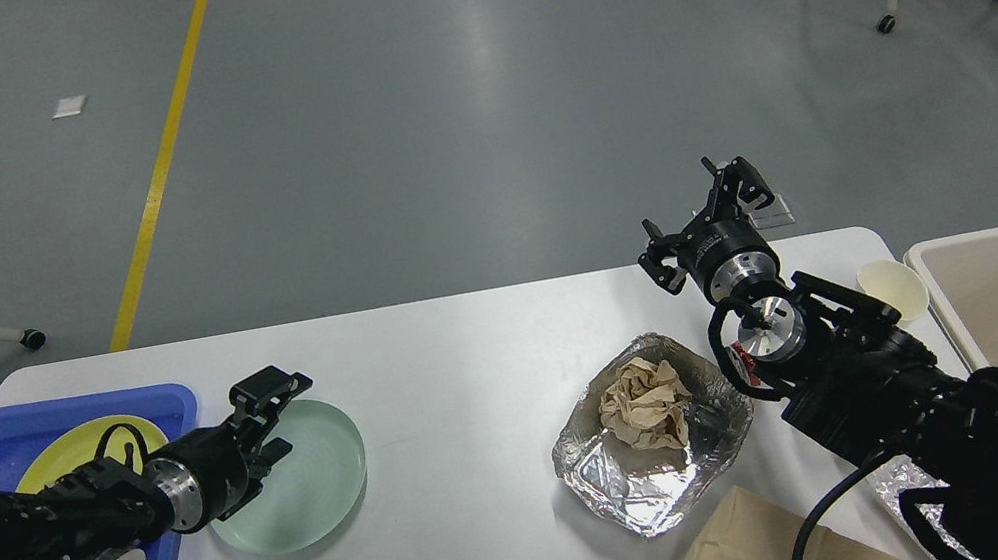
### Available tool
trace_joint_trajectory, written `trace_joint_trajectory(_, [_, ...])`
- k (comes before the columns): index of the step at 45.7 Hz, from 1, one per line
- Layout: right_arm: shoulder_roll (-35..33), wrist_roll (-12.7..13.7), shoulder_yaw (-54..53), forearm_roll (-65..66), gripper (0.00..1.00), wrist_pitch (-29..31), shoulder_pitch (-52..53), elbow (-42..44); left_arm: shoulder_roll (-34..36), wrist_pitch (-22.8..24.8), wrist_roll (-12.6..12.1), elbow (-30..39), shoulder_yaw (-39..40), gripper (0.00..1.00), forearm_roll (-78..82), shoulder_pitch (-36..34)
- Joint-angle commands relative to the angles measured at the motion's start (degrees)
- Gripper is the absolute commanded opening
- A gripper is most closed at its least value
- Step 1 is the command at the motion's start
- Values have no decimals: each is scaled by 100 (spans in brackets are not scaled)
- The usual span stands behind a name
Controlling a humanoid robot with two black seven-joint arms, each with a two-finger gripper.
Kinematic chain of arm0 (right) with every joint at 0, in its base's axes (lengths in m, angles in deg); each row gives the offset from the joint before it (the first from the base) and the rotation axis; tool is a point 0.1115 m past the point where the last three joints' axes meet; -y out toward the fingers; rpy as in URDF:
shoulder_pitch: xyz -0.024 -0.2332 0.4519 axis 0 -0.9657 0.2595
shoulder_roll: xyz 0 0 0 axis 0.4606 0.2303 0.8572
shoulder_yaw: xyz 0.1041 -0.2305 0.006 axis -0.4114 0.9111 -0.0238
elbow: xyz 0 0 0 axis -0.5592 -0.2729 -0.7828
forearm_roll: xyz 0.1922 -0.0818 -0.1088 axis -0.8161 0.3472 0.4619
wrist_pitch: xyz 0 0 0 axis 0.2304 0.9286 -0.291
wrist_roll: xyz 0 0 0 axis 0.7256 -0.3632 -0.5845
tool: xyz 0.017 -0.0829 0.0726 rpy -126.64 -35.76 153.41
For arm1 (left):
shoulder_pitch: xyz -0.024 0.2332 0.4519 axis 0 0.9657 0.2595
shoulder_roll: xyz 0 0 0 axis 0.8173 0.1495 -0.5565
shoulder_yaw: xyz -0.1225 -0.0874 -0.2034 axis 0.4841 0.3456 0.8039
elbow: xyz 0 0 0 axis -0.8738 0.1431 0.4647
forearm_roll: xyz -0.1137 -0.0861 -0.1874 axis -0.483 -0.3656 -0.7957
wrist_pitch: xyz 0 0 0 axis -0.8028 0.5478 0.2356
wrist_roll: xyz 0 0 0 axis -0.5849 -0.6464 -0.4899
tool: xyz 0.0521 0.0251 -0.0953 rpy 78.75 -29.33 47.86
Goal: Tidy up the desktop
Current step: 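Move the left gripper to the pale green plate's rim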
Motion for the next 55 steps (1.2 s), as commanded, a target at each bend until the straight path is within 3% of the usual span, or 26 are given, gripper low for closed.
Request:
trace_joint_trajectory(1, [2, 0, 0, 0, 100, 0, 1, 0, -11, -7, 0, 18, -3, 88, -1, 248])
trace_joint_trajectory(9, [2, 0, 0, 0, 100, -1, 1, 0, 147, 36, -35, 36, -187, 88, 17, 283])
trace_joint_trajectory(13, [-6, 0, 0, 0, 100, -1, 1, 0, 332, 177, -202, 97, -468, 88, 43, 213])
trace_joint_trajectory(17, [-6, 0, 0, 0, 100, -1, 1, 0, 508, 633, -553, 167, -723, 88, 61, -32])
trace_joint_trajectory(22, [-6, 0, 0, 0, 100, -1, 1, 0, 701, 1608, -1098, 238, -1197, 88, 69, -507])
trace_joint_trajectory(27, [2, 0, 0, 0, 100, -1, 1, 0, 780, 2251, -1275, 238, -1374, 88, 61, -771])
trace_joint_trajectory(35, [2, 0, 0, 0, 100, -1, 1, 0, 728, 2015, -1284, 176, -1374, 88, 34, -710])
trace_joint_trajectory(46, [-6, 0, 0, 8, 100, -1, 1, 0, 596, 872, -1284, 71, -1295, 91, 8, -517])
trace_joint_trajectory(55, [2, 0, 0, 0, 100, -1, 1, 0, 368, 749, -1301, -316, -1058, 94, 17, -279])
